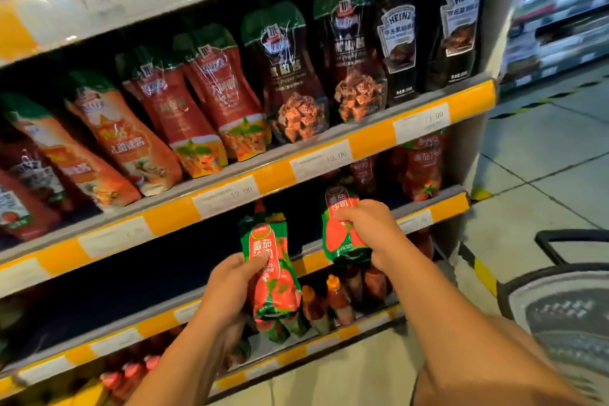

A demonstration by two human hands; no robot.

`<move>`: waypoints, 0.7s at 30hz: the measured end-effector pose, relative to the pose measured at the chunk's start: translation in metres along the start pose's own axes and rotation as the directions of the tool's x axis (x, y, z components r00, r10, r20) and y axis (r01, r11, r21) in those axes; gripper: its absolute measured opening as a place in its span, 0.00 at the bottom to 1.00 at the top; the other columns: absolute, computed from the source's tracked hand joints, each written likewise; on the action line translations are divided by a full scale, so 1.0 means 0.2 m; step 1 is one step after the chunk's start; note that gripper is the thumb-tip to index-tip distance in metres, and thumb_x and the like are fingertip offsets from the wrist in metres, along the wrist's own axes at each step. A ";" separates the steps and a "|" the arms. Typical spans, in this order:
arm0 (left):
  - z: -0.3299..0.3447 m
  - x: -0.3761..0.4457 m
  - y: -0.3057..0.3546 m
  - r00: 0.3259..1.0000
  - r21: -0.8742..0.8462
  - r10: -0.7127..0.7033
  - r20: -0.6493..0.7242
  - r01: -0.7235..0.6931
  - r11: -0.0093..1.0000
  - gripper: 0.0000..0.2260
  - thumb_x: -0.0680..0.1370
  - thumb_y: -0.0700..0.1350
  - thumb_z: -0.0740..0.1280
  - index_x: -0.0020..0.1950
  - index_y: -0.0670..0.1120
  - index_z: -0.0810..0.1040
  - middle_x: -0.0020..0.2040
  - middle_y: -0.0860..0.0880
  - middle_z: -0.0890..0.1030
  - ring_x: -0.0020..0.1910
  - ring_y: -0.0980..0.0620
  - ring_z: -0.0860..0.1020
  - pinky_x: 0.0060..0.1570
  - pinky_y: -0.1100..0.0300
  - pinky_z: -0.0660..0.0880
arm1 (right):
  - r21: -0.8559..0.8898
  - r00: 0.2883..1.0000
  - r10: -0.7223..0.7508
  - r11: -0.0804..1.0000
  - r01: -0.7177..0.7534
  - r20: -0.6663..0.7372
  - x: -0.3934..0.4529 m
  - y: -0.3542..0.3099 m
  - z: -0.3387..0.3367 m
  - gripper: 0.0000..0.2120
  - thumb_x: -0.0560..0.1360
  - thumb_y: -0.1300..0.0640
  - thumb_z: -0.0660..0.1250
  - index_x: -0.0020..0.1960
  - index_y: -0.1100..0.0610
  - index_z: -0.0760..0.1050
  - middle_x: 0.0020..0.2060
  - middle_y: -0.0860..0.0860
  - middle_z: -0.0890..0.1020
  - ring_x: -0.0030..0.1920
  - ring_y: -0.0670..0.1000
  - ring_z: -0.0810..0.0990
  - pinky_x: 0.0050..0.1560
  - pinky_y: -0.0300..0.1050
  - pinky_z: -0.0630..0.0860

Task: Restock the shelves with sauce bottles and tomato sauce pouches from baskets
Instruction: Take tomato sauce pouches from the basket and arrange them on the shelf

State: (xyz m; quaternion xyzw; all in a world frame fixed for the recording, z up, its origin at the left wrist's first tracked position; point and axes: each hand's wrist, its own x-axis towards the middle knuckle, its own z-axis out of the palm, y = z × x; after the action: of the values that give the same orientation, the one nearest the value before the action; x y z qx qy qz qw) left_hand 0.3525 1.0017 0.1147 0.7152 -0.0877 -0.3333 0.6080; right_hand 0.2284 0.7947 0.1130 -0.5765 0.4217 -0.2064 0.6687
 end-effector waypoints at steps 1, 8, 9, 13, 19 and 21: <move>0.03 0.04 0.01 1.000 0.013 0.008 0.002 -0.008 1.000 0.11 0.81 0.43 0.71 0.59 0.37 0.79 0.50 0.37 0.86 0.46 0.39 0.86 0.47 0.48 0.81 | 0.003 1.000 -0.012 1.000 0.012 -0.014 0.02 0.01 -0.01 0.09 0.73 0.60 0.73 0.39 0.56 0.73 0.35 0.52 0.75 0.34 0.51 0.73 0.34 0.45 0.69; 0.24 0.31 0.07 0.999 -0.052 0.025 -0.031 -0.026 0.998 0.15 0.80 0.40 0.71 0.64 0.34 0.79 0.55 0.36 0.86 0.51 0.37 0.85 0.53 0.42 0.81 | -0.086 0.999 -0.047 0.995 0.045 -0.018 0.13 -0.05 -0.14 0.16 0.71 0.62 0.76 0.53 0.57 0.72 0.37 0.51 0.73 0.35 0.50 0.72 0.31 0.43 0.68; 0.27 0.34 0.07 0.999 -0.063 0.014 -0.046 -0.017 0.998 0.14 0.80 0.39 0.71 0.62 0.33 0.80 0.55 0.35 0.85 0.50 0.37 0.85 0.53 0.41 0.79 | -0.088 0.999 -0.045 0.995 0.044 -0.011 0.15 -0.05 -0.16 0.22 0.72 0.63 0.75 0.63 0.60 0.72 0.39 0.52 0.74 0.36 0.51 0.73 0.32 0.44 0.69; 0.38 0.48 0.05 0.997 -0.078 -0.031 -0.065 0.026 0.997 0.11 0.81 0.37 0.68 0.61 0.32 0.80 0.53 0.36 0.86 0.41 0.43 0.85 0.40 0.51 0.81 | -0.097 0.998 -0.062 0.993 0.060 -0.015 0.21 -0.04 -0.20 0.30 0.76 0.61 0.74 0.75 0.65 0.66 0.43 0.51 0.76 0.41 0.51 0.77 0.39 0.47 0.74; 0.52 0.66 0.04 0.998 -0.162 0.037 -0.041 -0.043 0.986 0.42 0.70 0.44 0.81 0.80 0.45 0.66 0.69 0.43 0.80 0.62 0.43 0.83 0.52 0.46 0.83 | -0.117 0.999 -0.046 0.992 0.048 0.017 0.27 -0.04 -0.21 0.37 0.78 0.60 0.72 0.81 0.60 0.57 0.67 0.60 0.75 0.58 0.58 0.79 0.52 0.53 0.75; 0.57 0.69 0.03 0.997 -0.157 0.057 -0.058 -0.066 0.985 0.42 0.67 0.46 0.83 0.78 0.50 0.68 0.66 0.45 0.82 0.61 0.43 0.83 0.55 0.39 0.82 | -0.110 0.999 -0.041 0.993 0.042 0.013 0.29 -0.05 -0.23 0.36 0.78 0.61 0.72 0.81 0.62 0.58 0.62 0.59 0.77 0.49 0.53 0.80 0.49 0.52 0.77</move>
State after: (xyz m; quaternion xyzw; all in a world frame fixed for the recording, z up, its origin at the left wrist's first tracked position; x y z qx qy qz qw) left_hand 0.3933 0.8337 0.0651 0.6702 -0.0665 -0.3011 0.6751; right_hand 0.2254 0.7211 0.1041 -0.6223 0.4169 -0.1935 0.6337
